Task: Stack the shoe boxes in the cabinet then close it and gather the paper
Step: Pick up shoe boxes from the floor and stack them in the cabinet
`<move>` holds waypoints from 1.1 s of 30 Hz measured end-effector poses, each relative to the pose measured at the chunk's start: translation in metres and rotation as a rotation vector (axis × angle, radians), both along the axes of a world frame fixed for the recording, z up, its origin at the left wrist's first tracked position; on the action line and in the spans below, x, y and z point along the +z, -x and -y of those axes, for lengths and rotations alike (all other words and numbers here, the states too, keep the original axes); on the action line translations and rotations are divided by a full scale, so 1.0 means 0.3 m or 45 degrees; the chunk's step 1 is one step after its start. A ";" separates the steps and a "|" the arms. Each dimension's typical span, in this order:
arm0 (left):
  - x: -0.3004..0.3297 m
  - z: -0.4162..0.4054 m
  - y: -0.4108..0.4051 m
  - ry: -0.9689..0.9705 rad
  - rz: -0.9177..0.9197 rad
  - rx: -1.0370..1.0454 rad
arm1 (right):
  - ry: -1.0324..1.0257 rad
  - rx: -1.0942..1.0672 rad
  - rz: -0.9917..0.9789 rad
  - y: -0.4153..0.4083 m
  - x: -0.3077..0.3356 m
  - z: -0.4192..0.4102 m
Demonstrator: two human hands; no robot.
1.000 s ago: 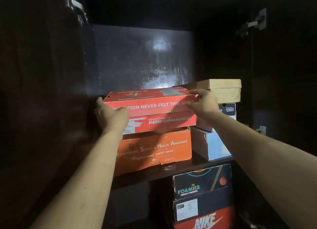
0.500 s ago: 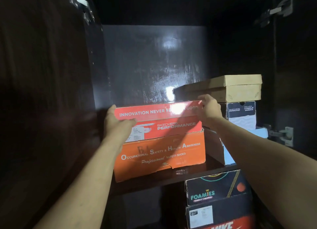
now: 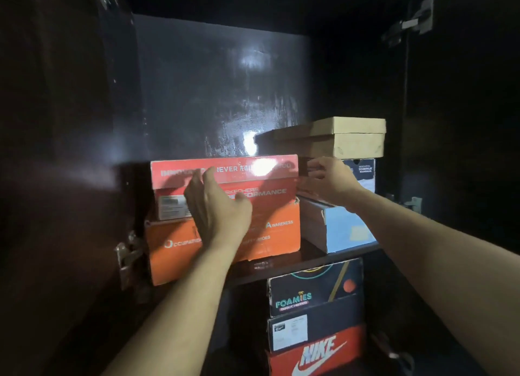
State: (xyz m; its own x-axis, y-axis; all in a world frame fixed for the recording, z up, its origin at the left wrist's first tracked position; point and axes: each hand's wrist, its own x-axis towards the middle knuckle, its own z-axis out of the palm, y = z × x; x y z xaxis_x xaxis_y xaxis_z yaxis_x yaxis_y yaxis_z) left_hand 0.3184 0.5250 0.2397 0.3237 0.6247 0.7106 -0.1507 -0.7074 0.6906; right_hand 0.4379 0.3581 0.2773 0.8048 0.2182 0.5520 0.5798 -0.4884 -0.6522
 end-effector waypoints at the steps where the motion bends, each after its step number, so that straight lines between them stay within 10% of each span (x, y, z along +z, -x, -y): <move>1: -0.006 0.051 -0.013 -0.029 -0.042 -0.062 | 0.057 -0.024 -0.025 0.022 0.000 0.043; 7: -0.051 0.345 -0.104 -0.049 -0.627 -0.835 | 0.317 -0.130 -0.221 0.161 -0.049 0.397; 14: -0.136 0.730 -0.075 -0.558 -1.295 -1.154 | 0.489 -0.335 -0.554 0.361 -0.201 0.856; 26: -0.570 1.715 0.099 -1.090 -1.628 -1.811 | 0.377 -1.001 -1.034 0.902 -0.642 1.830; 33: -0.855 2.098 0.072 -0.875 -1.619 -1.940 | 0.366 -1.347 -1.177 1.005 -0.920 2.182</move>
